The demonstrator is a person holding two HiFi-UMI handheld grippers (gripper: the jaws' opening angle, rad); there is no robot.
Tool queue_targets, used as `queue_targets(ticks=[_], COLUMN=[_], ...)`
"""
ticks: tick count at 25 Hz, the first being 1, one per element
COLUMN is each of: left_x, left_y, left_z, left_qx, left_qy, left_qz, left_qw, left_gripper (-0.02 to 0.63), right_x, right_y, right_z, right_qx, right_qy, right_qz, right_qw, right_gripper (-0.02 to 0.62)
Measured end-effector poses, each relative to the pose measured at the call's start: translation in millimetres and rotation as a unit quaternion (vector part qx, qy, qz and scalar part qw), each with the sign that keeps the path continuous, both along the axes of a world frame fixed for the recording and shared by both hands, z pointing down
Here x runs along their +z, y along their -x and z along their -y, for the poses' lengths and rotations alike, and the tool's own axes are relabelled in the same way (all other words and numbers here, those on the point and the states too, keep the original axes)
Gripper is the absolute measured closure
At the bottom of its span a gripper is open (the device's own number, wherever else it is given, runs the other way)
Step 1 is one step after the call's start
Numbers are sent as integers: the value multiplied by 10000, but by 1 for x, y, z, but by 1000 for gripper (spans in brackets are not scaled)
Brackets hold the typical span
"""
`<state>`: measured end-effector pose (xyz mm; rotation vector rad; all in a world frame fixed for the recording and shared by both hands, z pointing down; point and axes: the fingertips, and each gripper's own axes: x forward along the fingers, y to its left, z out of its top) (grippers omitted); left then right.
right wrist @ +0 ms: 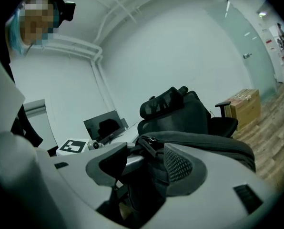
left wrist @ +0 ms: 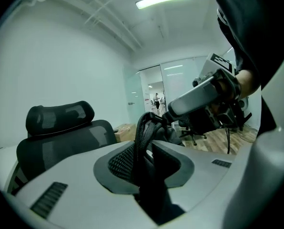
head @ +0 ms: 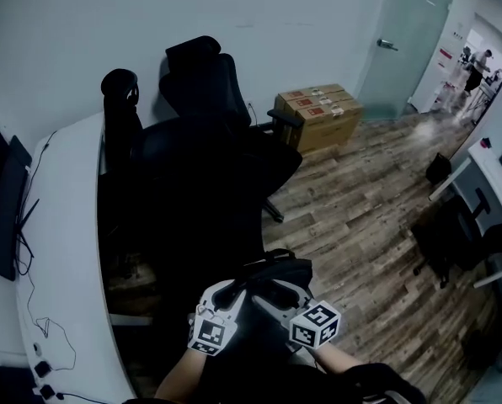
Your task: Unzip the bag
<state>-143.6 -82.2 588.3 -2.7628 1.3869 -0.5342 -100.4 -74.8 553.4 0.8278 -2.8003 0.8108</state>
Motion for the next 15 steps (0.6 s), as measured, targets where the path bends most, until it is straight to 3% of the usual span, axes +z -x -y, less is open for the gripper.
queue_targets(ticks=[10,15], left_x=[8,15], left_y=[-75,-106], left_z=[-3,-9], left_qx=[312,538], left_qy=[19,-18], left_qz=[683,1049], left_qw=[9972,9930], left_gripper=[494,495], right_x=[19,20], right_y=[-73,-99], right_z=[-2,-5], right_qx=[249,323], right_qy=[937,941], right_qz=[1140,1418], right_qw=[9887,9849], right_gripper=[374,374])
